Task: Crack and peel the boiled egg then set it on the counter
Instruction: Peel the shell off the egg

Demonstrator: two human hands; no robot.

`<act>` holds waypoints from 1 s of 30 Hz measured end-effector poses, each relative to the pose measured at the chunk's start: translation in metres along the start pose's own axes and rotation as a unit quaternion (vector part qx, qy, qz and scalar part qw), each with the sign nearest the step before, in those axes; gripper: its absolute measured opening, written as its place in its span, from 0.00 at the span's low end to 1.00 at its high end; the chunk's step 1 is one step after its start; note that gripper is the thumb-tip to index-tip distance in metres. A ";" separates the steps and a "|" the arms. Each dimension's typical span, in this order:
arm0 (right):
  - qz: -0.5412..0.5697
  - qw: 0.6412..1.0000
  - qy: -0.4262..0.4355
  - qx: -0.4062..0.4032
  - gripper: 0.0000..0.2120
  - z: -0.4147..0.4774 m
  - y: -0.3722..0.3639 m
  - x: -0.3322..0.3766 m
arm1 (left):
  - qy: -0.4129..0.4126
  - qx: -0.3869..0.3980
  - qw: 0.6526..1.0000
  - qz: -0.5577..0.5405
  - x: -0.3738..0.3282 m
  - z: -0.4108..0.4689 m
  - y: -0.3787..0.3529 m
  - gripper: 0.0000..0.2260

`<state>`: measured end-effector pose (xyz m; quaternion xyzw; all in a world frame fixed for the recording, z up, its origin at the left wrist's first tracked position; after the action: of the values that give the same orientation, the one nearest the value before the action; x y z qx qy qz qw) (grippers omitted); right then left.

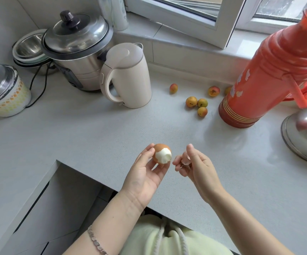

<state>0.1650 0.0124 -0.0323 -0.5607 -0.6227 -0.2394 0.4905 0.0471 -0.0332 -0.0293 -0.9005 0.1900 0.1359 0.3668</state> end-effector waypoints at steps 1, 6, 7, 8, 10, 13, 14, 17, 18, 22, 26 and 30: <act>-0.013 1.000 0.000 0.002 0.20 0.000 0.001 -0.001 | 0.003 0.002 1.000 -0.007 0.000 0.000 0.000 0.08; -0.049 0.998 -0.035 0.023 0.11 -0.002 -0.003 -0.006 | -0.003 0.006 1.000 0.004 -0.003 0.002 -0.001 0.07; -0.048 0.998 -0.039 0.022 0.09 -0.001 -0.003 -0.006 | -0.008 0.006 1.000 0.007 -0.004 0.003 0.000 0.07; -0.050 0.998 -0.041 0.021 0.08 0.000 -0.003 -0.007 | -0.014 0.007 1.000 0.012 -0.004 0.003 0.000 0.07; -0.063 0.997 -0.042 0.026 0.08 0.000 -0.003 -0.007 | -0.025 0.012 0.999 0.035 -0.005 0.003 0.000 0.08; -0.081 0.996 -0.032 0.024 0.07 0.001 -0.003 -0.006 | -0.047 0.016 0.996 0.070 -0.003 0.002 0.001 0.09; -0.090 0.995 -0.026 0.023 0.06 0.002 -0.002 -0.005 | -0.053 0.015 0.996 0.075 -0.003 0.002 0.001 0.09; -0.104 0.994 -0.004 0.031 0.06 0.001 -0.003 -0.003 | -0.063 0.012 0.994 0.084 -0.003 0.002 0.001 0.10; -0.103 0.994 0.005 0.029 0.07 0.000 -0.003 -0.002 | -0.065 0.010 0.994 0.088 -0.003 0.002 0.001 0.10; -0.102 0.994 0.029 0.008 0.09 -0.001 0.000 0.001 | -0.060 0.006 0.995 0.085 -0.003 0.001 0.000 0.09; -0.130 0.991 0.028 -0.011 0.11 0.002 0.001 0.002 | -0.054 0.011 0.995 0.086 -0.005 0.001 -0.002 0.08; -0.056 0.998 -0.018 0.007 0.13 0.004 0.004 0.001 | -0.065 0.014 0.992 0.111 -0.006 0.002 -0.003 0.09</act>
<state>0.1671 0.0170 -0.0337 -0.5252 -0.6635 -0.2522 0.4693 0.0431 -0.0279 -0.0266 -0.8578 0.2662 0.2316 0.3738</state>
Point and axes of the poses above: each hand's wrist, its own z-axis towards the middle knuckle, its own y-axis out of the back of the hand, x = y × z, the point moved 4 cm from there along z, towards the middle knuckle, and after that the axes turned 2 degrees about y, right-handed, at the moved point
